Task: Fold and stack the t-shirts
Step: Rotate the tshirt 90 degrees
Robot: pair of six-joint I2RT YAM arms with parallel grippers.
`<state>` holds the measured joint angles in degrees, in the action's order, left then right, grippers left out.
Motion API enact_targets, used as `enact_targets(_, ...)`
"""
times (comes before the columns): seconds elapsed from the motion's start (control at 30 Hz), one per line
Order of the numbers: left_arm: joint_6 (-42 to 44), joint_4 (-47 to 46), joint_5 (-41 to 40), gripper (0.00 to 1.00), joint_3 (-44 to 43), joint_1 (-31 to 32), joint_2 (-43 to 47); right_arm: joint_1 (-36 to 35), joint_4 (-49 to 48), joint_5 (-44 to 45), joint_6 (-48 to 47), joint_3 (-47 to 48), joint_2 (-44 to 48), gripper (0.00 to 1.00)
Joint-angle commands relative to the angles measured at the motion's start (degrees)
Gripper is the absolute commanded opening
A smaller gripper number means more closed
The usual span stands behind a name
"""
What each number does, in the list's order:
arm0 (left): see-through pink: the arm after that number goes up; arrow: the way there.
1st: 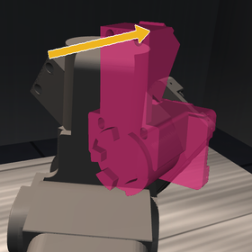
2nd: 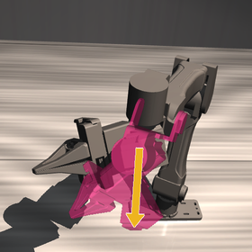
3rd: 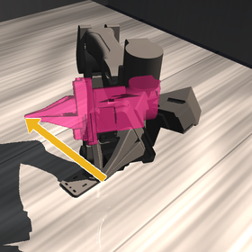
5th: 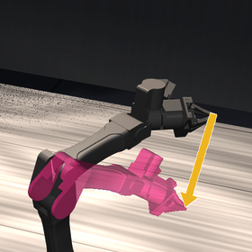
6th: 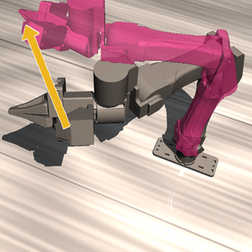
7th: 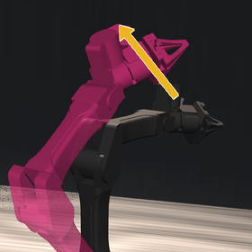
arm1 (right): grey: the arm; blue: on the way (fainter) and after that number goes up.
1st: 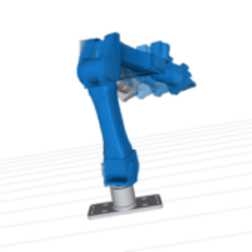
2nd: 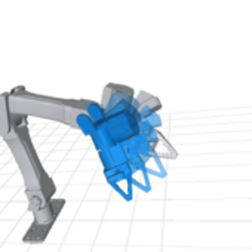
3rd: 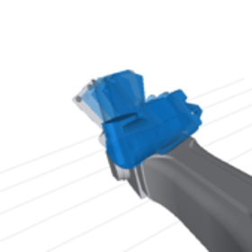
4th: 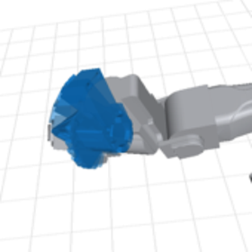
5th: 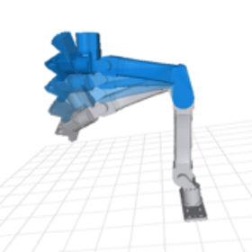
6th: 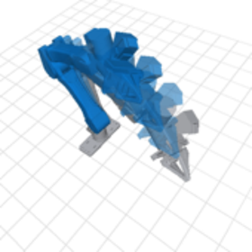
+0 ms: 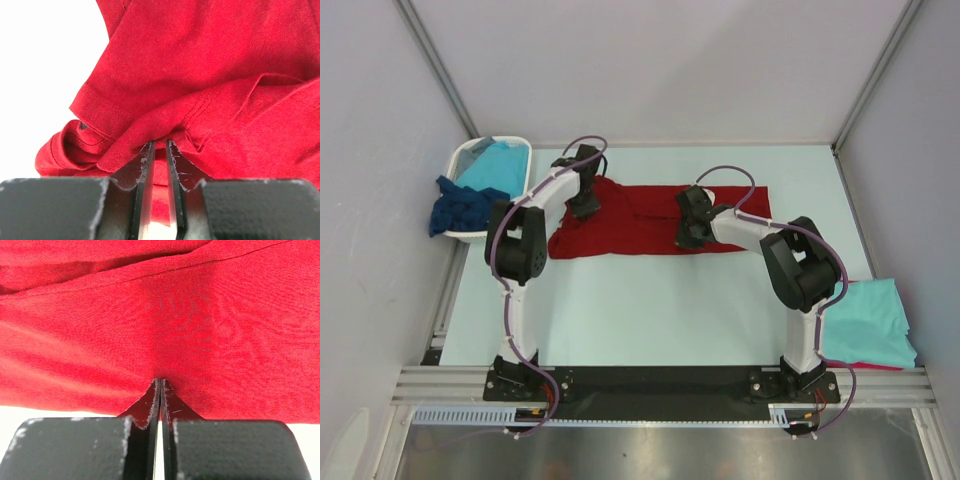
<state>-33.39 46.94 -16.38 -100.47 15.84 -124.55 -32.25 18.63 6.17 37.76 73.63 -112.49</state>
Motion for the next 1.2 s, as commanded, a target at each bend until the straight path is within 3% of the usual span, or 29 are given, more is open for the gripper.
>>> enact_targets(0.0, 0.9, 0.5, -1.6, 0.2, -4.4, -0.5, 0.7, -0.9, 4.7, -0.4, 0.1, -1.8, -3.1, 0.0)
enact_targets(0.37, 1.2, 1.3, -3.4, 0.22, -4.7, -1.0, 0.6, -1.0, 5.4, -0.3, 0.0, -1.6, -2.6, 0.0)
enact_targets(0.77, 0.8, -2.3, -2.9, 0.32, 6.0, -0.2, 8.3, -1.3, 4.9, -0.5, -0.1, -1.1, -2.9, 0.0)
enact_targets(1.17, 1.4, -1.1, -3.4, 0.35, -1.1, 3.1, 6.7, -1.6, 5.0, -0.2, -0.1, -1.7, -2.6, 0.0)
